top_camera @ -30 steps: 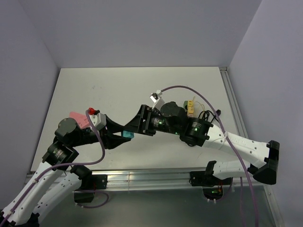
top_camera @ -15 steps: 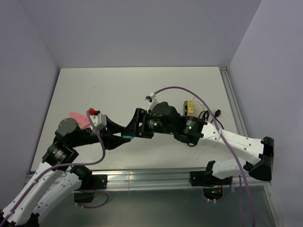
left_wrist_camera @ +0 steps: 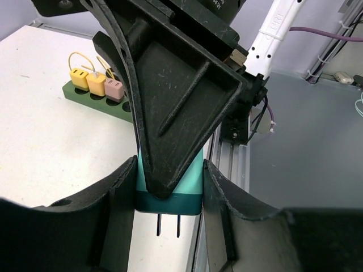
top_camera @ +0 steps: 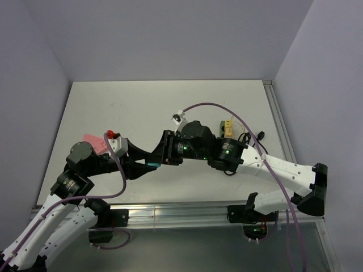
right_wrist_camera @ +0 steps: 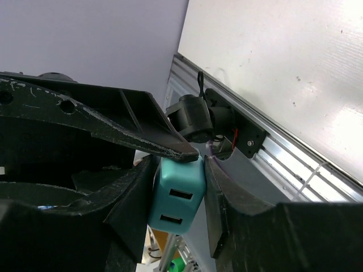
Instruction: Insert the plug
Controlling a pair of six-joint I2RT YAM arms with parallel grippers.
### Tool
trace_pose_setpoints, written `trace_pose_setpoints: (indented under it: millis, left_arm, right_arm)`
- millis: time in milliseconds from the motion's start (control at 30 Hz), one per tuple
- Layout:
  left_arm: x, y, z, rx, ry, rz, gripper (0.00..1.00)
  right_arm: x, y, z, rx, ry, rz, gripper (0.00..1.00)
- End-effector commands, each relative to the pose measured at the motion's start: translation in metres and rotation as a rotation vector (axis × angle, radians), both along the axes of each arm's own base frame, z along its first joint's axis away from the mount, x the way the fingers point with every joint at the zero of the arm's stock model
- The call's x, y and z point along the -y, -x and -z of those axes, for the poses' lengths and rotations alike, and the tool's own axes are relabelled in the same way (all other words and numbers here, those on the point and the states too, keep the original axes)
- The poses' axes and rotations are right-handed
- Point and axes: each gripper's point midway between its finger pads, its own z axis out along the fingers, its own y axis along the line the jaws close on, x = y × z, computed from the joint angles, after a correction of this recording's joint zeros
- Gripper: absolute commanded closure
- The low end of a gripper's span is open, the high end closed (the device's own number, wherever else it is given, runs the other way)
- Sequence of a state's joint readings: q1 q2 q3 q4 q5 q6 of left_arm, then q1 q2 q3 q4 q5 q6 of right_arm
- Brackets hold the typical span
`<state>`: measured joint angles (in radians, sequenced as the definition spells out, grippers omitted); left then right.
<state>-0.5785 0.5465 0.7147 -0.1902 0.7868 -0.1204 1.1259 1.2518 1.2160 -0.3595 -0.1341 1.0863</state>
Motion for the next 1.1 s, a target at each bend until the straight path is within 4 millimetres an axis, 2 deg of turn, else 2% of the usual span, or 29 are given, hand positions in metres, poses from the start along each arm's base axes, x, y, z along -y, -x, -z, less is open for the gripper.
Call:
trace_pose_setpoints:
  millis: [0, 33, 67, 100, 167, 200, 267, 300, 400, 467, 500, 567, 600, 667, 700, 767, 800, 867, 900, 933, 967, 1067]
  left_arm:
    - [0.000, -0.001, -0.016, 0.056, 0.035, -0.008, 1.00]
    - [-0.001, -0.002, -0.017, 0.057, 0.037, -0.012, 1.00]
    - [-0.001, -0.002, -0.017, 0.056, 0.038, -0.014, 1.00]
    - [-0.001, -0.002, -0.018, 0.057, 0.038, -0.017, 0.95]
    - [-0.001, -0.002, -0.018, 0.057, 0.038, -0.017, 0.75]
    - [-0.001, -0.001, -0.018, 0.061, 0.041, -0.017, 0.57]
    - [-0.003, -0.001, -0.019, 0.070, 0.048, -0.028, 0.37]
    - [-0.005, 0.000, -0.024, 0.087, 0.063, -0.034, 0.18]
    - [-0.008, 0.004, -0.031, 0.108, 0.094, -0.039, 0.01]
    - [-0.008, 0.006, -0.039, 0.103, 0.114, -0.036, 0.01]
    - [-0.008, 0.006, -0.042, 0.104, 0.122, -0.037, 0.00]
    - [-0.007, 0.003, -0.052, 0.076, 0.141, -0.054, 0.00]
    - [-0.006, -0.007, -0.053, 0.049, 0.143, -0.092, 0.00]
    - [-0.006, -0.019, -0.061, -0.010, 0.163, -0.153, 0.00]
    - [-0.003, -0.031, -0.057, -0.055, 0.154, -0.188, 0.01]
    - [-0.002, -0.059, -0.052, -0.162, 0.142, -0.303, 0.01]
    - [-0.001, -0.066, -0.050, -0.188, 0.130, -0.326, 0.01]
    - [0.005, -0.075, -0.051, -0.227, 0.113, -0.334, 0.01]
    - [0.012, -0.085, -0.042, -0.261, 0.082, -0.330, 0.00]
    - [0.017, -0.085, -0.048, -0.258, 0.080, -0.310, 0.01]
    - [0.022, -0.092, -0.041, -0.277, 0.059, -0.307, 0.00]
    - [0.028, -0.102, -0.044, -0.275, 0.059, -0.306, 0.01]
  right_arm:
    - [-0.008, 0.009, -0.002, 0.009, -0.025, -0.069, 0.83]
    - [-0.009, 0.010, 0.000, 0.004, -0.026, -0.076, 0.88]
    - [-0.011, 0.011, 0.000, 0.006, -0.037, -0.081, 0.98]
    - [-0.011, 0.012, -0.001, 0.004, -0.048, -0.088, 1.00]
    - [-0.011, 0.012, 0.000, 0.011, -0.060, -0.087, 1.00]
    - [-0.008, 0.013, -0.002, 0.017, -0.066, -0.083, 1.00]
    - [-0.005, 0.008, 0.003, 0.029, -0.058, -0.056, 1.00]
    - [-0.001, 0.008, 0.000, 0.046, -0.060, -0.048, 1.00]
    - [0.011, -0.001, 0.006, 0.100, -0.006, -0.001, 1.00]
    - [0.026, -0.012, 0.016, 0.138, 0.068, 0.061, 1.00]
    - [0.034, -0.016, 0.014, 0.159, 0.082, 0.093, 1.00]
    - [0.057, -0.029, 0.024, 0.202, 0.175, 0.175, 1.00]
    - [0.067, -0.031, 0.023, 0.220, 0.189, 0.200, 1.00]
    - [0.093, -0.040, 0.037, 0.255, 0.287, 0.276, 1.00]
    - [0.106, -0.041, 0.034, 0.273, 0.294, 0.304, 1.00]
    - [0.135, -0.045, 0.044, 0.297, 0.363, 0.363, 1.00]
    - [0.147, -0.049, 0.048, 0.298, 0.386, 0.396, 1.00]
    - [0.170, -0.050, 0.063, 0.300, 0.457, 0.412, 1.00]
    - [0.184, -0.054, 0.060, 0.309, 0.455, 0.444, 1.00]
    - [0.194, -0.054, 0.067, 0.309, 0.483, 0.448, 1.00]
    - [0.205, -0.054, 0.066, 0.325, 0.488, 0.461, 1.00]
    - [0.239, -0.061, 0.077, 0.315, 0.577, 0.513, 1.00]
